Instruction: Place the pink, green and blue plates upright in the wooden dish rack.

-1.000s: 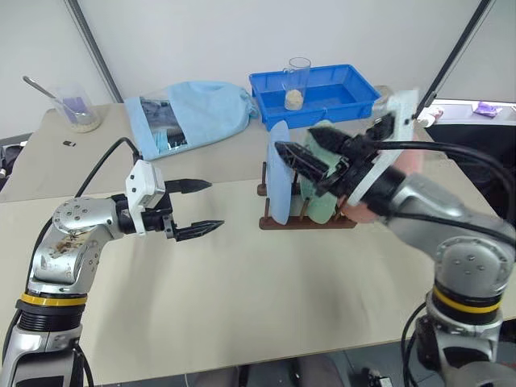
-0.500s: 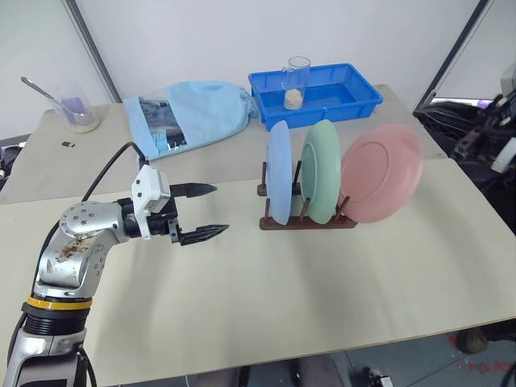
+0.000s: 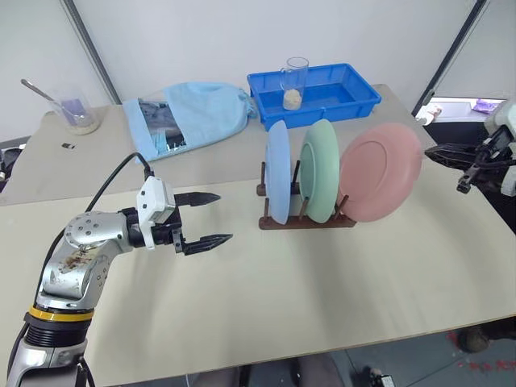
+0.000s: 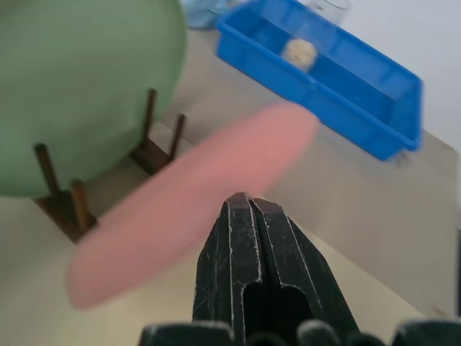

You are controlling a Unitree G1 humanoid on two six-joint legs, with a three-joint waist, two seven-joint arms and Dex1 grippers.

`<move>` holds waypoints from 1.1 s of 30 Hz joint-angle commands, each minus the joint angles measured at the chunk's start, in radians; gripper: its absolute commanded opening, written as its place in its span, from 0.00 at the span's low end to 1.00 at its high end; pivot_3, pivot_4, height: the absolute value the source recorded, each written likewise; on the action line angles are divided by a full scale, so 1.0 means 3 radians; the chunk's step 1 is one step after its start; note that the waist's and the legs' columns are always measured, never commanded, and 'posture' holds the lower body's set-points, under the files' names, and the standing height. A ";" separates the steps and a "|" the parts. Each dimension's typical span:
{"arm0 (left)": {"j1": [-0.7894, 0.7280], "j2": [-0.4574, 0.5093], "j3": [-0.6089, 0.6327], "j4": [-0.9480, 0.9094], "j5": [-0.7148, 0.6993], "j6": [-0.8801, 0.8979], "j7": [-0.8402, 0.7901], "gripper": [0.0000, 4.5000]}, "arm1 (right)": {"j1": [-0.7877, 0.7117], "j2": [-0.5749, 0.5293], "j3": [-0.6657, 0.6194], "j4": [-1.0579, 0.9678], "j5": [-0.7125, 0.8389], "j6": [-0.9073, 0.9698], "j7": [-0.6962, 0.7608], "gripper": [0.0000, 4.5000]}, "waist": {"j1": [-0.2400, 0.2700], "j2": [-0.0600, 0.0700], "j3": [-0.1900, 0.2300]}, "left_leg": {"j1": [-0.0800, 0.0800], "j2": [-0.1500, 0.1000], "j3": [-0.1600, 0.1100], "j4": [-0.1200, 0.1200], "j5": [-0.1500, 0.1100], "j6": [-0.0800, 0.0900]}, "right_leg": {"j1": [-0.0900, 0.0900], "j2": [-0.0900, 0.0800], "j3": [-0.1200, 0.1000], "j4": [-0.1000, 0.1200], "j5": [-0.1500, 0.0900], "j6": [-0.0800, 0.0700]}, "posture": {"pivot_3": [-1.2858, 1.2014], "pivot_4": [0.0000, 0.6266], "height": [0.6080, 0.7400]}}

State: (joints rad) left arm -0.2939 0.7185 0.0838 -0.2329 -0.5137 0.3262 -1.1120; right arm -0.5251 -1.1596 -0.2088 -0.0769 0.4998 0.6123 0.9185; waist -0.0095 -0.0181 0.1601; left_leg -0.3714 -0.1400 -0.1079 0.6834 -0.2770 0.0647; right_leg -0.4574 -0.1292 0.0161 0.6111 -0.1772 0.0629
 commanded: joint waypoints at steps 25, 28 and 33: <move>0.0030 0.0049 0.0031 -0.0243 -0.0102 -0.0039 -0.0044 1.00 | -0.0023 -0.0024 0.0093 0.0163 -0.0718 -0.0266 -0.0015 0.00 | 0.0031 0.0003 -0.0001 | 0.0000 0.0000 0.0003 0.0001 0.0000 -0.0001 | -0.0002 0.0000 0.0001 0.0001 0.0001 0.0001 | 0.52 0.24 1.00; 0.0021 0.0047 0.0031 -0.0250 -0.0097 -0.0035 -0.0042 1.00 | -0.0115 0.0067 0.0073 0.0034 -0.0539 -0.0022 0.0052 0.00 | 0.0028 0.0003 -0.0001 | 0.0000 0.0002 0.0003 0.0001 0.0000 -0.0001 | -0.0001 0.0001 0.0001 0.0001 0.0001 0.0000 | 0.52 0.24 1.00; 0.0031 0.0058 0.0047 -0.0242 -0.0083 -0.0037 -0.0036 1.00 | -0.0254 0.0138 0.0000 -0.0117 -0.0215 0.0351 0.0157 0.00 | 0.0040 0.0003 -0.0001 | 0.0000 0.0001 0.0003 0.0001 0.0000 0.0000 | -0.0001 0.0000 0.0000 0.0000 0.0001 0.0000 | 0.52 0.24 1.00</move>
State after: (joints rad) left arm -0.2752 0.7211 0.0822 -0.2721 -0.5195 0.3124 -1.1213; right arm -0.5779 -1.1126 -0.1652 -0.0781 0.4031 0.6901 0.9582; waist 0.0024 -0.0171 0.1599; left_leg -0.3715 -0.1396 -0.1071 0.6838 -0.2770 0.0648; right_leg -0.4577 -0.1292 0.0159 0.6110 -0.1770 0.0630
